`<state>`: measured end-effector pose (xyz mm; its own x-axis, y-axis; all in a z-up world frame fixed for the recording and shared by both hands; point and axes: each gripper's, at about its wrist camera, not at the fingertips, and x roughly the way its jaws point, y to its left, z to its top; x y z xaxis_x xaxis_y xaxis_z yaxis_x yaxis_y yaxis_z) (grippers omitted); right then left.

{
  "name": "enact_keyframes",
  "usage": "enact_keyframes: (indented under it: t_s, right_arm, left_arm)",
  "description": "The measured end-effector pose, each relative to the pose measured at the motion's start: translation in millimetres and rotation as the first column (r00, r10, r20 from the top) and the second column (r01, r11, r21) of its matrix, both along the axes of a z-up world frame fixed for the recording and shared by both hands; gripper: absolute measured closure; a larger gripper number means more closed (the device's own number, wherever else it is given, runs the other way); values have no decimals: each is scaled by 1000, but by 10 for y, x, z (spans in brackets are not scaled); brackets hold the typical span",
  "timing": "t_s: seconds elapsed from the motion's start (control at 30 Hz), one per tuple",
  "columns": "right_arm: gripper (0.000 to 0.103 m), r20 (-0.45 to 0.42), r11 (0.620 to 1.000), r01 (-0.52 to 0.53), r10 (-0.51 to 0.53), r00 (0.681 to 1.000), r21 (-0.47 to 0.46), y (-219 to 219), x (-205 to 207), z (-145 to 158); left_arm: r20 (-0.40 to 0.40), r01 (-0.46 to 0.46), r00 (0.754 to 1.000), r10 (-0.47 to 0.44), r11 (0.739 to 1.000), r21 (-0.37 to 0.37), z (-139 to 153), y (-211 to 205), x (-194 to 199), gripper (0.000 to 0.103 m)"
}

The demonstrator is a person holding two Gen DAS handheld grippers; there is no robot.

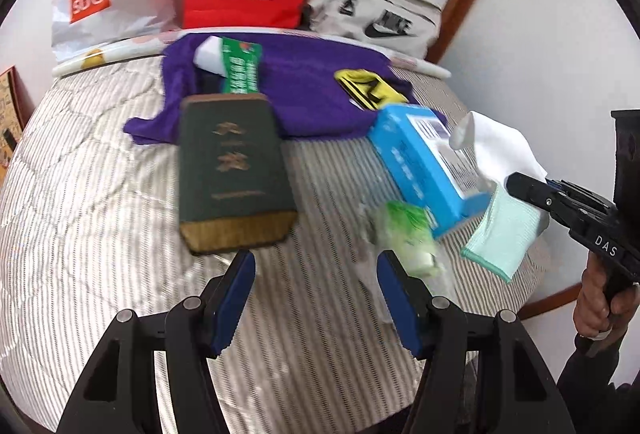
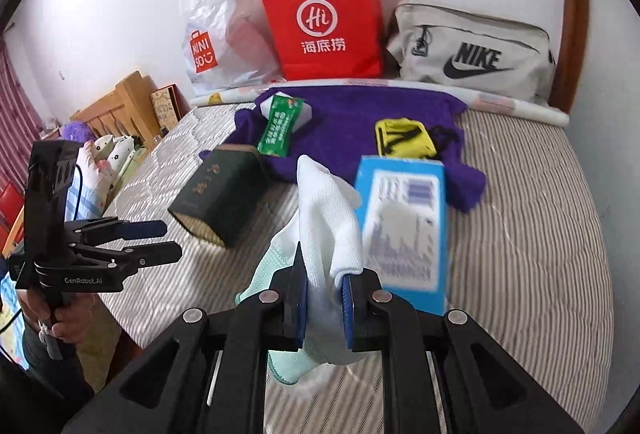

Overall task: Organize soft objects
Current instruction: 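Lift the white cloth with the right gripper while the left grasps the green leaf-print tissue pack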

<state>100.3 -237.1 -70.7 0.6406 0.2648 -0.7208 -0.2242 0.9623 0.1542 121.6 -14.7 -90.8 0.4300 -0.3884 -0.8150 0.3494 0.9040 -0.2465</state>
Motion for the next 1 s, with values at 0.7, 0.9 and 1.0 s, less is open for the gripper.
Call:
enact_keyframes:
  t_s: [0.7, 0.9, 1.0]
  right_arm:
    - [89, -21, 999, 30, -30, 999, 25, -660, -478, -419]
    - [89, -38, 1000, 10, -9, 999, 28, -674, -490, -550]
    - [89, -52, 999, 1, 1, 999, 36, -656, -510, -605]
  left_arm:
    - [-50, 149, 989, -142, 975, 165, -436, -1235, -31, 33]
    - [-49, 114, 993, -106, 967, 228, -582, -1303, 12, 33]
    - [-28, 88, 996, -84, 972, 220, -596, -1289, 27, 34]
